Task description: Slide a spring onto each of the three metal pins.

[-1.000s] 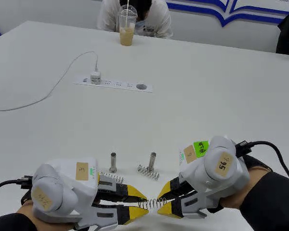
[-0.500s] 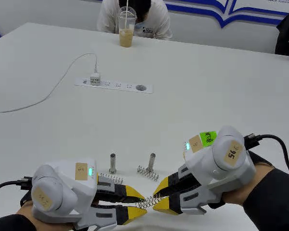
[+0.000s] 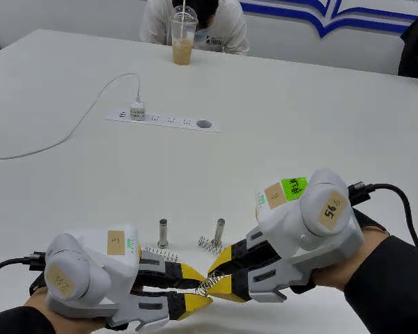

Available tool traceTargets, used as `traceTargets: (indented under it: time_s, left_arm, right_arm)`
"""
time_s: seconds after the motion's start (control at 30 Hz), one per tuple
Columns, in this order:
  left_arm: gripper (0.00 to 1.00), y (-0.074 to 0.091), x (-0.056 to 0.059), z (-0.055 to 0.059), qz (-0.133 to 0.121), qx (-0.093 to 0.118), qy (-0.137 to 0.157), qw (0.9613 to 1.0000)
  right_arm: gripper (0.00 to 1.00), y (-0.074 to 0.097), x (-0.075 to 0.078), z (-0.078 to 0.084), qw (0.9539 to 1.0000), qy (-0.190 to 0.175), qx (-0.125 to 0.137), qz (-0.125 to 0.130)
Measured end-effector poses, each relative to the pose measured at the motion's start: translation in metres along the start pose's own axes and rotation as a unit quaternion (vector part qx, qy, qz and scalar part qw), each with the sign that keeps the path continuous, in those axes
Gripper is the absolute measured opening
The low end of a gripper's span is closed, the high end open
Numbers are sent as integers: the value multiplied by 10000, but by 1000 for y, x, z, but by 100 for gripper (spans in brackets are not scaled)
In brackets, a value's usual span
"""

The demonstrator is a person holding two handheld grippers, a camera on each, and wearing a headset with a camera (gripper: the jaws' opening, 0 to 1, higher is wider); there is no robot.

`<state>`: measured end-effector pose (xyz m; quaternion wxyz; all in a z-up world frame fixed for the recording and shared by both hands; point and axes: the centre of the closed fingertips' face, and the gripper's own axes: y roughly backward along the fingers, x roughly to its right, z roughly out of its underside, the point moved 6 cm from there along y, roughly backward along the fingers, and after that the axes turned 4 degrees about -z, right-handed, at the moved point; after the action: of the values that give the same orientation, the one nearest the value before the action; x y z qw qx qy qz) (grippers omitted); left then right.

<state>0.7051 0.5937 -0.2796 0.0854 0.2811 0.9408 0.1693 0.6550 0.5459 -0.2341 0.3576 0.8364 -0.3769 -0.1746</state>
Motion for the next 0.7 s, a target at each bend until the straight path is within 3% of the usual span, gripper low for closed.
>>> traceTargets:
  time_s: [0.7]
  left_arm:
    - [11,-8,1,-3,35,77,58,9999]
  right_arm:
    - [12,-3,1,-6,10000,47,36,30]
